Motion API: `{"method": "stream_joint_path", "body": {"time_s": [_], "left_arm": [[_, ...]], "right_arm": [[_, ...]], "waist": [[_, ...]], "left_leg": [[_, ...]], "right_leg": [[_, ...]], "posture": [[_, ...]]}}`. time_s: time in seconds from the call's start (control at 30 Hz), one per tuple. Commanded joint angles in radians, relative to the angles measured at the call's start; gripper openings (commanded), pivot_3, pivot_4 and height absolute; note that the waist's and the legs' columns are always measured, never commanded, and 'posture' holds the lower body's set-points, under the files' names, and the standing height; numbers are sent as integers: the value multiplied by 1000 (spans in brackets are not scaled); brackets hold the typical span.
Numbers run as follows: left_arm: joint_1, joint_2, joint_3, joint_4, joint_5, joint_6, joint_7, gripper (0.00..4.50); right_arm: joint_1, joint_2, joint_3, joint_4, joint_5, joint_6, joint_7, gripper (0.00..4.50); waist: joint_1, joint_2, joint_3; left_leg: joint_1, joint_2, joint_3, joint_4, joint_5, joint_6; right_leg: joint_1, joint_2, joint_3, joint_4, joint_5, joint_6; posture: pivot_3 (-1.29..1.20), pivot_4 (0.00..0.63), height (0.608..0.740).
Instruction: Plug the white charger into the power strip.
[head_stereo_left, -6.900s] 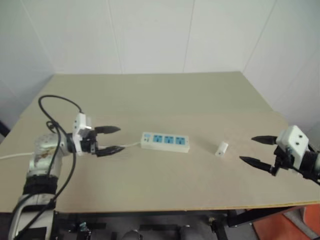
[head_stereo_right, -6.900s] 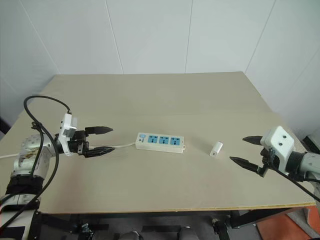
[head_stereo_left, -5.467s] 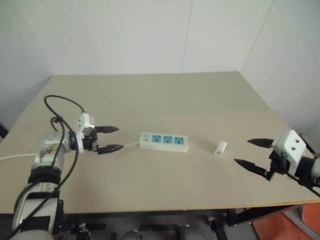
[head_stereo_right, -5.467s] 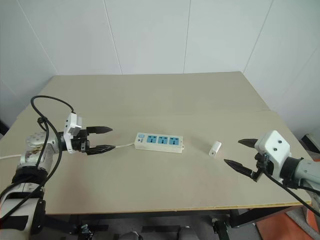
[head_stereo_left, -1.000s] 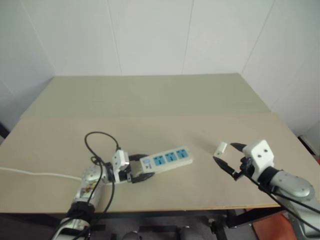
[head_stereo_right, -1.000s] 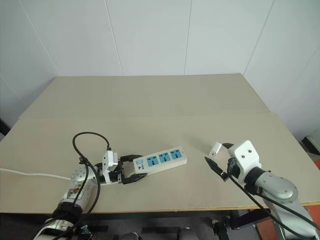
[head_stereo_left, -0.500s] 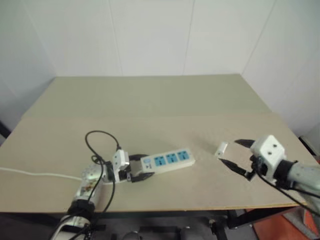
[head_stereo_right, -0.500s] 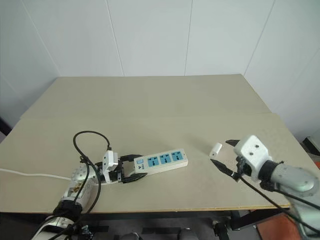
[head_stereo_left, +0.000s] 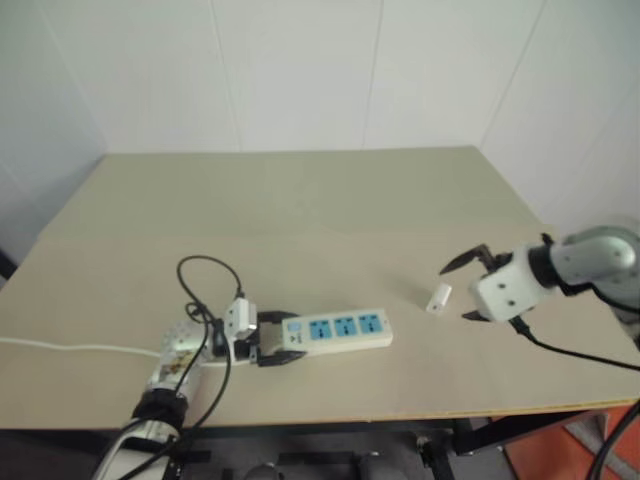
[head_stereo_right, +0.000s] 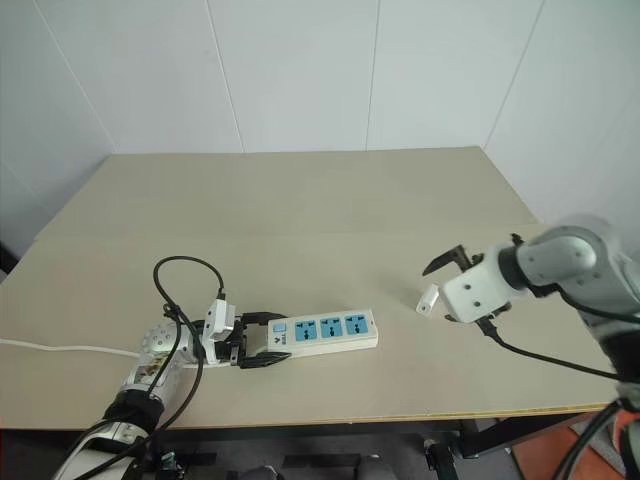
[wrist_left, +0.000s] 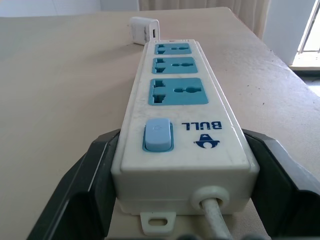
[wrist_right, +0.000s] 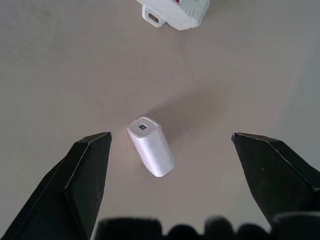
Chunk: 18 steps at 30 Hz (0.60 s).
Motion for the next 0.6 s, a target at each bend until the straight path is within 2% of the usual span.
{"method": "stream_joint_path", "body": {"time_s": [0.03, 0.33, 0.6], "left_arm": [[15, 1, -26, -22, 7, 7, -21, 3277], [32, -5, -42, -45, 6, 6, -36, 3277], [33, -6, -37, -44, 7, 6, -24, 3277]], "right_arm": [[-104, 27, 75, 96, -58, -132, 74, 4500], [-266, 147, 231, 315, -219, -308, 55, 4500], [-345, 230, 300, 504, -358, -419, -57, 4500]], "waist": [[4, 0, 0], [1, 0, 0], [0, 1, 0]], "left_leg": [[-1, 0, 0, 0, 0, 0], [0, 0, 0, 0, 0, 0], [0, 0, 0, 0, 0, 0]], "right_leg": [[-1, 0, 0, 0, 0, 0], [-2, 0, 0, 1, 0, 0], [-2, 0, 0, 2, 0, -1]], "posture": [[0, 150, 740], [0, 150, 740], [0, 150, 740]]}}
